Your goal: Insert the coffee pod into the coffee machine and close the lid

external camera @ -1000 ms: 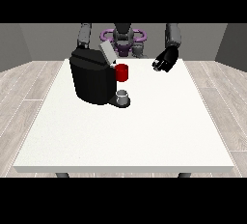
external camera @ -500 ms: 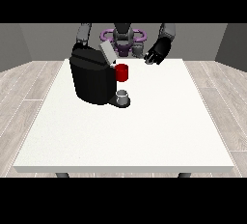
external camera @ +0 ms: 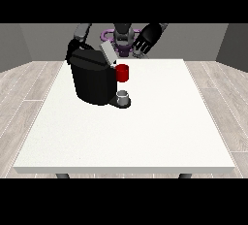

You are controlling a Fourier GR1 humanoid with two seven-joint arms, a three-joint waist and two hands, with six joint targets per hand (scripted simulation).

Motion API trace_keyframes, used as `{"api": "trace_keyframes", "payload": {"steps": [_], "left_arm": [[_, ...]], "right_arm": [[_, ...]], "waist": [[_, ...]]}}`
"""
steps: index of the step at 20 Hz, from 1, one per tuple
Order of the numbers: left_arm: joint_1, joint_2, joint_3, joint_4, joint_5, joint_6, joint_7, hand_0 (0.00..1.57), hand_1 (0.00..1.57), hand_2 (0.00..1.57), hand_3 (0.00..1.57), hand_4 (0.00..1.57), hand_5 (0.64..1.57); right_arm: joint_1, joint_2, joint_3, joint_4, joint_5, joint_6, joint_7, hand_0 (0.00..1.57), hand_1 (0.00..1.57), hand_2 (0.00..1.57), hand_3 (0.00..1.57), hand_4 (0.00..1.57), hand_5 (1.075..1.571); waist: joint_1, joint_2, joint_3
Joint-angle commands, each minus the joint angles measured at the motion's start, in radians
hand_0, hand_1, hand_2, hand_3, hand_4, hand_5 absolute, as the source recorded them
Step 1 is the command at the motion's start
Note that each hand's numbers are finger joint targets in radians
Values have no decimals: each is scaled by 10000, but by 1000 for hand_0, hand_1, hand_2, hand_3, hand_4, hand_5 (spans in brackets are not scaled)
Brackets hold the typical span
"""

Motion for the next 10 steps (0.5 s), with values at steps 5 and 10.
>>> {"api": "trace_keyframes", "payload": {"steps": [5,10], "left_arm": [[-1801,480,439,258,124,-481,571,1174,1174,1254,1266,479,1571],[-2081,853,778,670,31,86,475,1222,1222,1288,1238,475,1571]], "right_arm": [[-965,177,-48,-317,125,-407,336,0,0,0,0,269,1571],[-1302,-16,56,-803,43,-67,623,0,0,0,0,0,1571]], "waist": [[-417,953,0],[-976,1580,-4]]}}
